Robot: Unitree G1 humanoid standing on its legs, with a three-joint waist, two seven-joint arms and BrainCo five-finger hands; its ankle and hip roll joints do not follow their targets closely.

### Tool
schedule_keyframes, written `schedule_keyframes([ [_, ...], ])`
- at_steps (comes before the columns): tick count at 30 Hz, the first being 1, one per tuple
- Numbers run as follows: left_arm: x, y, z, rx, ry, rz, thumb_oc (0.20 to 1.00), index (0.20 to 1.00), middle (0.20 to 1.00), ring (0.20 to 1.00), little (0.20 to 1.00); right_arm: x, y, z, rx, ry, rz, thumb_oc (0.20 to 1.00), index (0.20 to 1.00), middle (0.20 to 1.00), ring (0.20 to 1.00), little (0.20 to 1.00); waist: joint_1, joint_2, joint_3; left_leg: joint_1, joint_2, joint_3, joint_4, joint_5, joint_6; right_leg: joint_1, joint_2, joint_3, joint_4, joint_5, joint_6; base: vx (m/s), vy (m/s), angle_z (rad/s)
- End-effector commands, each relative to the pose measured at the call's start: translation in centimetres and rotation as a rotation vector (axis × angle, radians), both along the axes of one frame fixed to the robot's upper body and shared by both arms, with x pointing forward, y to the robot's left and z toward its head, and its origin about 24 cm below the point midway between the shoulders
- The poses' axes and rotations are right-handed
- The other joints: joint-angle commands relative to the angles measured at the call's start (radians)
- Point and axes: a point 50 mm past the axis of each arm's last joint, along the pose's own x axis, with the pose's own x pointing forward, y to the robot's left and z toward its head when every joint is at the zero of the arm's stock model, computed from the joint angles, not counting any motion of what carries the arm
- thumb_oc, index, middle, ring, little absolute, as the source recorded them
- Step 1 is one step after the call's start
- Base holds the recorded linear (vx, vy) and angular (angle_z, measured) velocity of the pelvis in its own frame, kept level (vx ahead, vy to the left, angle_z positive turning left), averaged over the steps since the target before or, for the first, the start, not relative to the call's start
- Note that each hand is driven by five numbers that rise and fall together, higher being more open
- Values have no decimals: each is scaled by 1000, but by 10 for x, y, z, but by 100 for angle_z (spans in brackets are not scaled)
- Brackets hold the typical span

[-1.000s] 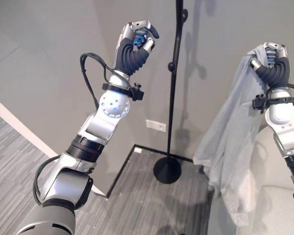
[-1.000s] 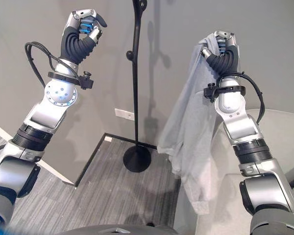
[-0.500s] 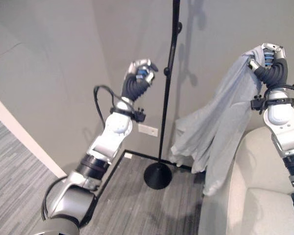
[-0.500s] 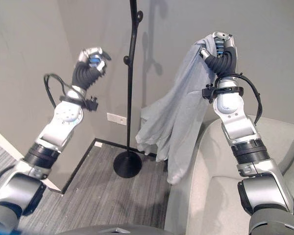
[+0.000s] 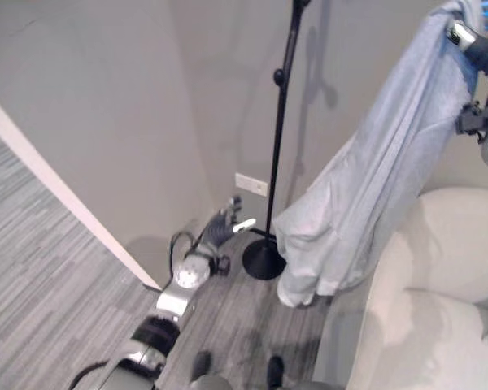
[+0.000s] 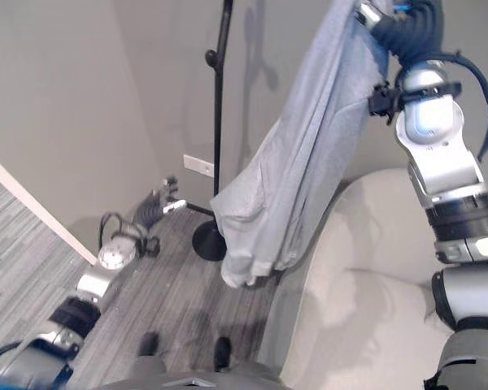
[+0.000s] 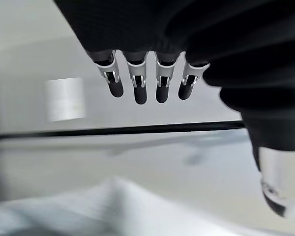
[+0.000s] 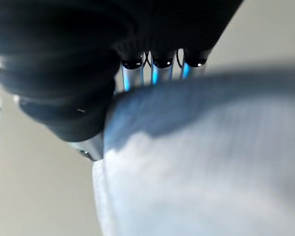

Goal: Hang the clothes on the sofa on the clothes rack.

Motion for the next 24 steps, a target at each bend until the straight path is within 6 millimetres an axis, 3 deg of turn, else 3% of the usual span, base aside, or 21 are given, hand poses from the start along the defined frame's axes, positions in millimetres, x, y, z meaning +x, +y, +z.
schedule_keyframes([
  [1,12,-6,35,-72,-163,-58,1000,1000,1000,1000,1000,-16,-6,24,20,-122,31,200,200,200,200,200,15,1,-127,56,12,72,10,51,-26,97,-121,11,17,-113,159,109,225,-44],
  [11,-9,-14,7,-131,-49,-93,1000,1000,1000,1000,1000,-18,-11,24,2,-138,-28,200,200,200,200,200,5,-3,-165,161,-43,193,9,-28,37,101,-209,71,18,-85,212,46,161,-42],
  [18,-9,-30,8,-194,-41,-129,1000,1000,1000,1000,1000,-16,-14,16,-10,-118,-72,200,200,200,200,200,5,-10,-167,174,-52,199,9,-33,47,102,-225,70,17,-75,220,5,31,-4],
  [24,-16,-56,2,-275,19,-236,1000,1000,1000,1000,1000,-12,-11,14,-17,-118,-89,200,200,200,200,200,1,-6,-166,180,-55,199,9,-40,50,99,-232,60,17,-76,226,0,2,-1],
])
